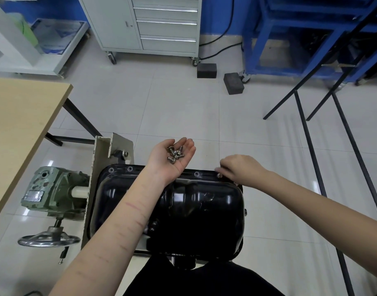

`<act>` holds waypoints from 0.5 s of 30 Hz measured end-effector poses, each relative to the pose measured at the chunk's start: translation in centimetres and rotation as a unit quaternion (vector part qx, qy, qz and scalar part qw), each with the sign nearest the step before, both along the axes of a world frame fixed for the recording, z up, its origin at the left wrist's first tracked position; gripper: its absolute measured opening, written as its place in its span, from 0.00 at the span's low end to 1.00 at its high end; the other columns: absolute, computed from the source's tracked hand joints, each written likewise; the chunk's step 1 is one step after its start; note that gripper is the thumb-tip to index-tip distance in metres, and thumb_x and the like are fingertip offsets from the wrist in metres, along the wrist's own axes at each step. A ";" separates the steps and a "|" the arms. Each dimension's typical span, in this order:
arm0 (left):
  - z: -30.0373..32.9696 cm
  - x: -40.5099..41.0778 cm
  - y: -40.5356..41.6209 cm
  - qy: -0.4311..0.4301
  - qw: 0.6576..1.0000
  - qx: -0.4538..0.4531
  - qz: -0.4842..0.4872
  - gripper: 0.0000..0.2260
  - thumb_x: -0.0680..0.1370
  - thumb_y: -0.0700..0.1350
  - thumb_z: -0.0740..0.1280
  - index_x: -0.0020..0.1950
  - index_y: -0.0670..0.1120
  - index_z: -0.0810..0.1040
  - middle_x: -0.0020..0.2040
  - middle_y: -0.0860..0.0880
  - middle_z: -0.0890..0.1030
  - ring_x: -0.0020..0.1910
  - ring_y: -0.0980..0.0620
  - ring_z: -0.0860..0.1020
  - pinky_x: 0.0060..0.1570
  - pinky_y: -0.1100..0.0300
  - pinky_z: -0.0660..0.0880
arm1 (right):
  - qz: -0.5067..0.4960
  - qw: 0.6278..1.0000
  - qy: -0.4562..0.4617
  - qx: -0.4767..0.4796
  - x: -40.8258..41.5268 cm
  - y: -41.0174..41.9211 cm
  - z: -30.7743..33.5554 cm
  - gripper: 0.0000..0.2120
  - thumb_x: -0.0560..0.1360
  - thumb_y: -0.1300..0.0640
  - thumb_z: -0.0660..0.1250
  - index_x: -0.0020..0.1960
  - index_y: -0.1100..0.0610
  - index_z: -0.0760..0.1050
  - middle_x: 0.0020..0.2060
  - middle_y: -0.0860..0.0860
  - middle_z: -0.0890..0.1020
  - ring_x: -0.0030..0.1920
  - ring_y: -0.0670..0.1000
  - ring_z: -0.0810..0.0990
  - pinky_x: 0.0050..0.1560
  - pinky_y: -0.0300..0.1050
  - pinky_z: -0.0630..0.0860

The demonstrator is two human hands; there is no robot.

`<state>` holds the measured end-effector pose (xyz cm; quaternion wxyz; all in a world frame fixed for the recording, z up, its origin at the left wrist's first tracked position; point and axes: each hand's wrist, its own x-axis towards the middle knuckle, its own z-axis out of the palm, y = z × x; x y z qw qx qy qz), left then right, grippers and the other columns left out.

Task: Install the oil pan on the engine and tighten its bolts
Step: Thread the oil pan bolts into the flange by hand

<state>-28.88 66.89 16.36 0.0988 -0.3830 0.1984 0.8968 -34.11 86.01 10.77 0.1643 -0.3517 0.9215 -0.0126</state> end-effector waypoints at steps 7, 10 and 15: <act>-0.1 0.0 0.0 0.014 1.000 0.000 -0.013 0.16 0.81 0.43 0.54 0.44 0.34 0.75 0.35 0.37 0.82 0.35 0.42 0.82 0.40 0.48 0.76 | -0.040 0.903 -0.002 -0.428 0.5 -4.9 7.0 0.11 0.74 0.60 0.65 0.55 0.62 0.79 0.52 0.56 0.76 0.53 0.50 0.74 0.55 0.38 0.69; 0.1 0.0 0.1 0.034 0.999 0.015 -0.019 0.21 0.81 0.43 0.53 0.39 0.33 0.79 0.35 0.38 0.82 0.35 0.44 0.82 0.36 0.50 0.79 | -0.002 0.938 -0.030 -0.347 1.1 -7.1 7.8 0.11 0.75 0.59 0.66 0.56 0.60 0.79 0.61 0.58 0.73 0.62 0.54 0.70 0.63 0.46 0.65; 0.6 0.2 0.3 0.033 0.999 0.013 -0.019 0.20 0.82 0.47 0.50 0.41 0.38 0.75 0.29 0.44 0.81 0.27 0.49 0.81 0.27 0.58 0.79 | -0.022 0.978 -0.039 -0.204 0.9 -9.3 7.4 0.14 0.79 0.52 0.59 0.59 0.54 0.78 0.64 0.52 0.71 0.65 0.52 0.66 0.64 0.47 0.62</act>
